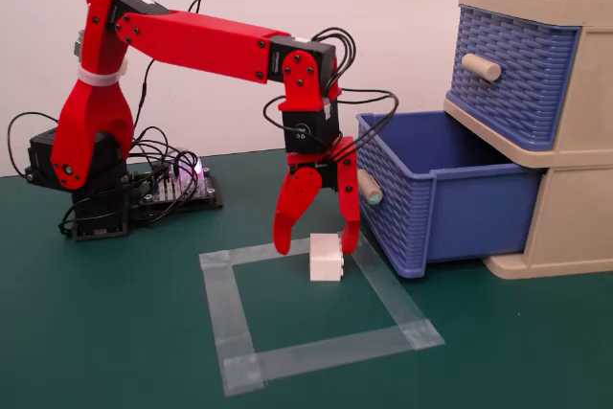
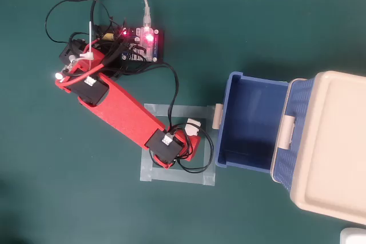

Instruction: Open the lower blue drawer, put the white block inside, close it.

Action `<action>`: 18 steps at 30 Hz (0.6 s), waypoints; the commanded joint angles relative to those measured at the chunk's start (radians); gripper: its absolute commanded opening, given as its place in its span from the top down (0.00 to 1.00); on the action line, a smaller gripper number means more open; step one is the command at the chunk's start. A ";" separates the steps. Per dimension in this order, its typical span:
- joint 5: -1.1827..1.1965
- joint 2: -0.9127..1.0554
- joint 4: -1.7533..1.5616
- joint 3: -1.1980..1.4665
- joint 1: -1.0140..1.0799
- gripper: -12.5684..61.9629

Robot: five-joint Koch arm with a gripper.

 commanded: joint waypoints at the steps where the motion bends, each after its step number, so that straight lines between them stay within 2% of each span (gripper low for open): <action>1: 0.000 0.009 0.000 -0.026 -0.018 0.38; 10: 0.008 -0.101 -0.104 -0.021 -0.060 0.38; 18: 0.012 -0.084 -0.091 -0.018 -0.129 0.38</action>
